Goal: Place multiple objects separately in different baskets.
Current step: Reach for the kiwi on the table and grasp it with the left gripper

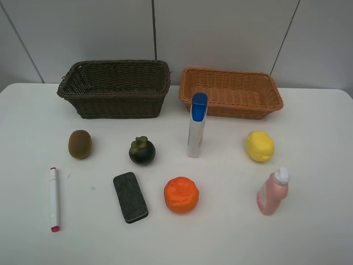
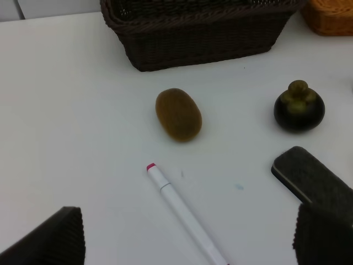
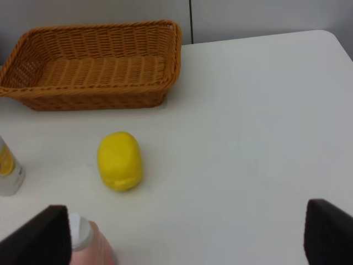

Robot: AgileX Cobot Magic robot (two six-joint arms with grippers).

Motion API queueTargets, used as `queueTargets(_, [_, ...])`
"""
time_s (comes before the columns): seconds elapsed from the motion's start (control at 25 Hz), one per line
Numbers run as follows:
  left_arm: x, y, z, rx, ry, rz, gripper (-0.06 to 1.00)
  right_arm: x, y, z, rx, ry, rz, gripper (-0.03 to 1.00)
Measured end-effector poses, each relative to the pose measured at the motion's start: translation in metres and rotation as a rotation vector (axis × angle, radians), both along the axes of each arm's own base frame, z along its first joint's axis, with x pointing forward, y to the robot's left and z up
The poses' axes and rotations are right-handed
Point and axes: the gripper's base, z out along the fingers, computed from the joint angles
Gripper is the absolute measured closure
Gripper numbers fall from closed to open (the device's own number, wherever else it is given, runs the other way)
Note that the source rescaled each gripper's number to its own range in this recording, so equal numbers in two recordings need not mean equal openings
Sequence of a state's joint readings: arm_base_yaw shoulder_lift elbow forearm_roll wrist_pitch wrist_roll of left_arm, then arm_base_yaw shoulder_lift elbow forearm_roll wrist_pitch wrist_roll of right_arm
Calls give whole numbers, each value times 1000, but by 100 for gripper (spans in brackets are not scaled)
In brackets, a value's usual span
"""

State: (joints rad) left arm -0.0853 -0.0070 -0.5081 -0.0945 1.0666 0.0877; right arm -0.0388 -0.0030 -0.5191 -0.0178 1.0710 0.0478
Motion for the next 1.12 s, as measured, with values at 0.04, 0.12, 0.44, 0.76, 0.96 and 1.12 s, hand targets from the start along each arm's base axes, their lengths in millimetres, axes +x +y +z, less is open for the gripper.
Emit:
queueTargets(0.04, [0, 0, 0, 0, 0, 0, -5, 0, 0, 0, 0, 0, 0, -3])
queueTargets(0.12, [0, 0, 0, 0, 0, 0, -5, 0, 0, 0, 0, 0, 0, -3])
queueTargets(0.44, [0, 0, 0, 0, 0, 0, -5, 0, 0, 0, 0, 0, 0, -3])
queueTargets(0.76, [25, -2, 5, -51, 128, 37, -5, 0, 0, 0, 0, 0, 0, -3])
queueTargets(0.96, [102, -9, -2, -123, 474, 132, -5, 0, 0, 0, 0, 0, 0, -3])
queueTargets(1.12, [166, -19, -18, -178, 661, 156, -5, 0, 0, 0, 0, 0, 0, -3])
